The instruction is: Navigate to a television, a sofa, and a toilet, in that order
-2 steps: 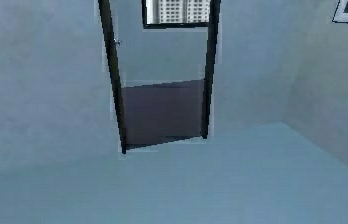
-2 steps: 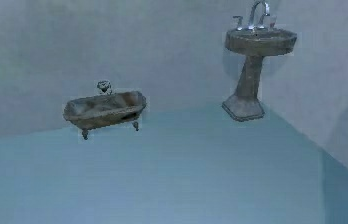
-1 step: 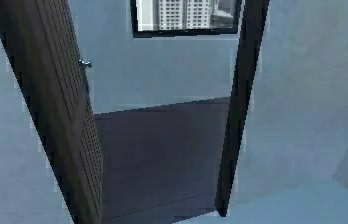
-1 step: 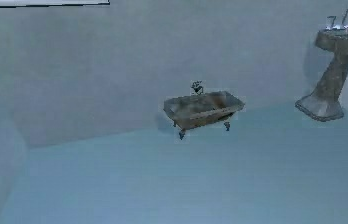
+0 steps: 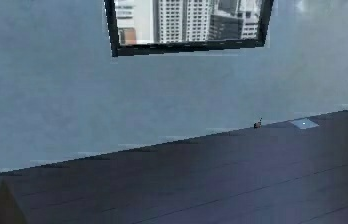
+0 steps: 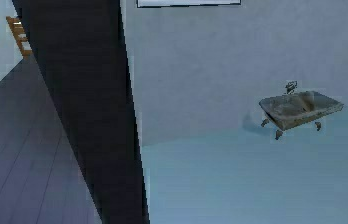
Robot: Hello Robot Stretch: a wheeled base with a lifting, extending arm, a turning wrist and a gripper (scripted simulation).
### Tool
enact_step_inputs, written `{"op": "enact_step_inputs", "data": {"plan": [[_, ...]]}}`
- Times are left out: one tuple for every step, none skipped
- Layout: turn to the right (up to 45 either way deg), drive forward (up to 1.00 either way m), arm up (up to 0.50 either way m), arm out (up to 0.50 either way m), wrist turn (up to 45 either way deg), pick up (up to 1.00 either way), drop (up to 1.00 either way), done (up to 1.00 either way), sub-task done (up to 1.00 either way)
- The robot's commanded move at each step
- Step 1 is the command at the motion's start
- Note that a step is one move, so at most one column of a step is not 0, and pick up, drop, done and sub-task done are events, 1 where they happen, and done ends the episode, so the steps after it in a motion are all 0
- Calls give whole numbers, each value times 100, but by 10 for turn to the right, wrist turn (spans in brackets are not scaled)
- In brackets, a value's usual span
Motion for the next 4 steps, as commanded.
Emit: {"op": "enact_step_inputs", "data": {"plan": [[-90,0,0,0,0,0,0,0,0],[0,30,0,0,0,0,0,0,0],[390,0,0,0,0,0,0,0,0],[0,5,0,0,0,0,0,0,0]]}}
